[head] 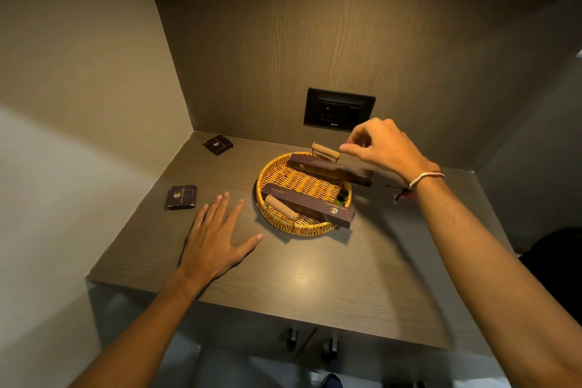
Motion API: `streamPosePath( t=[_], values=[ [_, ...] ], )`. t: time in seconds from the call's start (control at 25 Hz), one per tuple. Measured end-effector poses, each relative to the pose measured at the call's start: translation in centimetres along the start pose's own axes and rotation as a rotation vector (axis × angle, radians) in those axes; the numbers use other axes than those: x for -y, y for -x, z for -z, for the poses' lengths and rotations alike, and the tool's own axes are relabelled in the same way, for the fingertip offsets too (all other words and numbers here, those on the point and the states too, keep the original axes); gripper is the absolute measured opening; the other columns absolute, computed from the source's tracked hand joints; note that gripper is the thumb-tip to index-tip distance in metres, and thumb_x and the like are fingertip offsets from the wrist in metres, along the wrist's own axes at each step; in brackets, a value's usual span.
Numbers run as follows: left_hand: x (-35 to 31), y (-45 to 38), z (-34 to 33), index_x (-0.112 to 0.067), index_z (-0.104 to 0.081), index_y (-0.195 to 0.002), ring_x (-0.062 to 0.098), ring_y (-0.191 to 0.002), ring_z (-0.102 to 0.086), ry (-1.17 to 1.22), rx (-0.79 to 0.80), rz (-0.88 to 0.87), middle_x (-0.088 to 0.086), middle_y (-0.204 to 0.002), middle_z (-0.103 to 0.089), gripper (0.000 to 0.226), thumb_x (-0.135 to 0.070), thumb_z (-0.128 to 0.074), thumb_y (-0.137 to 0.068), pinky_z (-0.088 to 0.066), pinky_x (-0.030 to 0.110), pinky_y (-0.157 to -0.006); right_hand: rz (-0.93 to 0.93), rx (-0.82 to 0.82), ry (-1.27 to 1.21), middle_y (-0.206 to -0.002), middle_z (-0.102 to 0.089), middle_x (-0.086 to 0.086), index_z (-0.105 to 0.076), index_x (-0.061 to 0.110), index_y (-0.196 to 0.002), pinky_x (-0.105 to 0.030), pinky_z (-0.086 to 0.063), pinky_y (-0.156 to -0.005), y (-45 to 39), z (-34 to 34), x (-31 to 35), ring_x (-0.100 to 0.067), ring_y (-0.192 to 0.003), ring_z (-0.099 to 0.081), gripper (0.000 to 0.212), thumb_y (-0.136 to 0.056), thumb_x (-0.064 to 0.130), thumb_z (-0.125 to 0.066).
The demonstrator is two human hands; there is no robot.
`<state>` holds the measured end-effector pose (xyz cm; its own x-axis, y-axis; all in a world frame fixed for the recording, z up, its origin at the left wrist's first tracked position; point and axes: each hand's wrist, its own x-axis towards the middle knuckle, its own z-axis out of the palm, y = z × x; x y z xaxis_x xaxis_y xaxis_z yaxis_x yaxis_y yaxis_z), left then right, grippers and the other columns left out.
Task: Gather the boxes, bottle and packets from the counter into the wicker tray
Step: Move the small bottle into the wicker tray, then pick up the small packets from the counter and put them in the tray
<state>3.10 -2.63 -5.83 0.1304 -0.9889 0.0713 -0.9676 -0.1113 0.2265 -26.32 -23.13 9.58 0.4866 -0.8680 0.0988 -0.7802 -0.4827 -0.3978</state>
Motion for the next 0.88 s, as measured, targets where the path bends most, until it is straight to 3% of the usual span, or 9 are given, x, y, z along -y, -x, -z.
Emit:
streamPosePath(
  t=[0.08,0.16,0.28,0.4,0.56,0.76,0.88],
  values=[
    [0.0,0.0,0.1,-0.027,-0.015,-0.155,0.021,-0.152,-0.005,0.009,0.024,0.002,0.007,-0.165,-0.007,0.091,-0.081,-0.022,-0.083,-0.006,0.044,-0.124,-0.102,-0.296,-0.100,-0.109,-0.072,-0.007,-0.071,0.017,-0.111,-0.043,-0.057,-0.086,1.5,-0.6,-2.7,-0.024,-0.102,-0.066,0.022,-0.099,0.031,-0.059],
    [0.2,-0.4,0.5,-0.024,-0.027,-0.152,0.023,-0.150,-0.018,0.090,0.050,0.030,0.009,-0.163,-0.021,0.073,-0.067,-0.029,-0.093,-0.017,0.045,-0.122,-0.237,-0.374,-0.131,-0.129,-0.064,-0.015,-0.063,0.011,-0.128,-0.046,-0.049,-0.101,3.6,-2.6,-5.9,-0.032,-0.122,-0.058,0.030,-0.102,0.019,-0.050],
    [1.0,-1.4,2.4,-0.014,-0.058,-0.127,0.024,-0.122,-0.053,0.215,-0.083,0.073,0.012,-0.133,-0.056,0.038,-0.036,-0.045,-0.100,-0.043,0.032,-0.095,-0.418,-0.126,-0.055,-0.161,-0.035,-0.014,-0.041,0.017,-0.151,-0.052,-0.026,-0.121,6.9,-7.5,-8.9,-0.033,-0.150,-0.029,0.048,-0.105,0.033,-0.041],
    [3.0,-2.1,4.9,-0.008,-0.063,-0.112,0.025,-0.101,-0.057,0.060,-0.266,0.184,0.017,-0.115,-0.060,0.025,-0.025,-0.057,-0.095,-0.050,0.034,-0.078,-0.414,0.002,0.133,-0.170,-0.012,-0.012,-0.021,0.021,-0.160,-0.051,-0.008,-0.127,8.6,-11.2,-9.7,-0.030,-0.157,-0.008,0.063,-0.105,0.051,-0.027],
    [5.0,-2.6,7.2,-0.005,-0.063,-0.110,0.040,-0.102,-0.056,-0.129,-0.139,0.478,0.024,-0.109,-0.059,0.034,-0.032,-0.065,-0.089,-0.050,0.052,-0.081,-0.412,-0.048,0.186,-0.169,-0.014,-0.015,-0.022,0.021,-0.160,-0.052,-0.011,-0.127,8.5,-11.6,-9.8,-0.031,-0.157,-0.010,0.067,-0.102,0.056,-0.023],
    [4.2,-3.1,6.9,-0.005,-0.067,-0.103,0.038,-0.086,-0.065,-0.006,-0.170,0.469,0.020,-0.093,-0.069,0.036,-0.037,-0.070,-0.086,-0.050,0.044,-0.068,-0.414,-0.066,0.196,-0.169,-0.017,-0.014,-0.026,0.021,-0.159,-0.051,-0.013,-0.126,8.4,-11.5,-9.8,-0.030,-0.157,-0.013,0.067,-0.102,0.057,-0.026],
    [3.4,-3.4,7.0,-0.003,-0.066,-0.107,0.037,-0.087,-0.065,0.006,-0.156,0.470,0.020,-0.095,-0.068,0.043,-0.038,-0.075,-0.083,-0.054,0.045,-0.069,-0.416,-0.082,0.191,-0.169,-0.018,-0.013,-0.028,0.022,-0.158,-0.051,-0.013,-0.126,8.3,-11.4,-9.8,-0.030,-0.157,-0.014,0.067,-0.102,0.058,-0.028]
  ],
)
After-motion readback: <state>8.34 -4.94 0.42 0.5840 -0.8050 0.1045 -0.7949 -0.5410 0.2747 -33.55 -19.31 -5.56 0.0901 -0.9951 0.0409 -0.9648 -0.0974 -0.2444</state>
